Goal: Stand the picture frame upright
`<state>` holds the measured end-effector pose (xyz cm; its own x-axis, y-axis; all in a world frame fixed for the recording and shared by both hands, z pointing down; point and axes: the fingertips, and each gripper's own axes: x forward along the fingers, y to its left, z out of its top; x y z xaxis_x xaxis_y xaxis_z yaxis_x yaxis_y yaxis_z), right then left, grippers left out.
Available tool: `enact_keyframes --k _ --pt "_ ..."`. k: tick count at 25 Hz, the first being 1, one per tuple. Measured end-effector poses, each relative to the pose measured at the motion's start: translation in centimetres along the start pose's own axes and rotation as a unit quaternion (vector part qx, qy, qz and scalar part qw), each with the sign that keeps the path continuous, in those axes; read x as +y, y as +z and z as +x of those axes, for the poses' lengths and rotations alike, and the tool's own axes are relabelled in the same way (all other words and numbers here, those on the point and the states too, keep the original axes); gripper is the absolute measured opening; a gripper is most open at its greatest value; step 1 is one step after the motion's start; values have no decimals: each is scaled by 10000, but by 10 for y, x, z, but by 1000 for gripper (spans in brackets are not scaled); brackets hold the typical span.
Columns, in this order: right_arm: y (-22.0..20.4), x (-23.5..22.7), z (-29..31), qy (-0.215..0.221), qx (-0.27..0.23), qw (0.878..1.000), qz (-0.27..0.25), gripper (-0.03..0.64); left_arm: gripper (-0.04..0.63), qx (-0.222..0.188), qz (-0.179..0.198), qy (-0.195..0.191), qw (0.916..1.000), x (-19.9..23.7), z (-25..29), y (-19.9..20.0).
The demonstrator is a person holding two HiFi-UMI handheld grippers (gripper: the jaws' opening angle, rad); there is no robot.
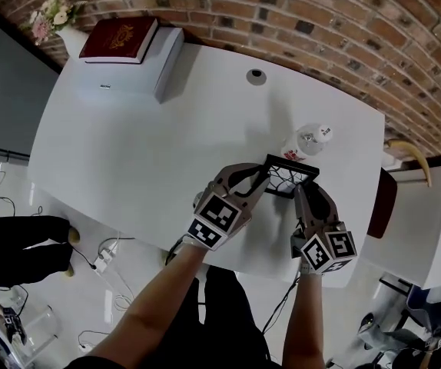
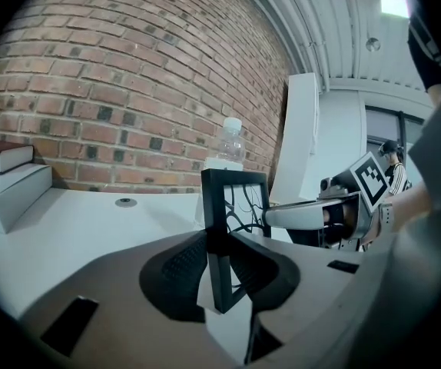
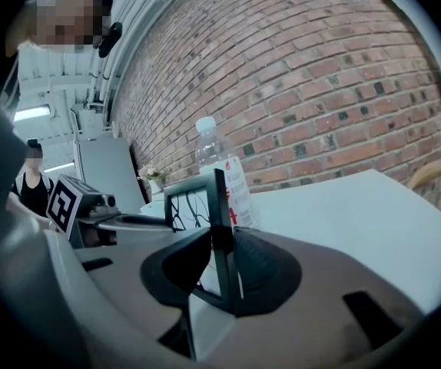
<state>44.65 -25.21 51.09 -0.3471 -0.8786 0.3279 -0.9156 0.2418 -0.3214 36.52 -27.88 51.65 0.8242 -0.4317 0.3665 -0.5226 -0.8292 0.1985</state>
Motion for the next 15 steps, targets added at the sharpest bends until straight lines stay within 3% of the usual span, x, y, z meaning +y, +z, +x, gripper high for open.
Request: enact_keyframes --k 15 --pt "9 -21 2 -200 -353 9991 -157 90 97 -140 542 55 9984 -1 25 9"
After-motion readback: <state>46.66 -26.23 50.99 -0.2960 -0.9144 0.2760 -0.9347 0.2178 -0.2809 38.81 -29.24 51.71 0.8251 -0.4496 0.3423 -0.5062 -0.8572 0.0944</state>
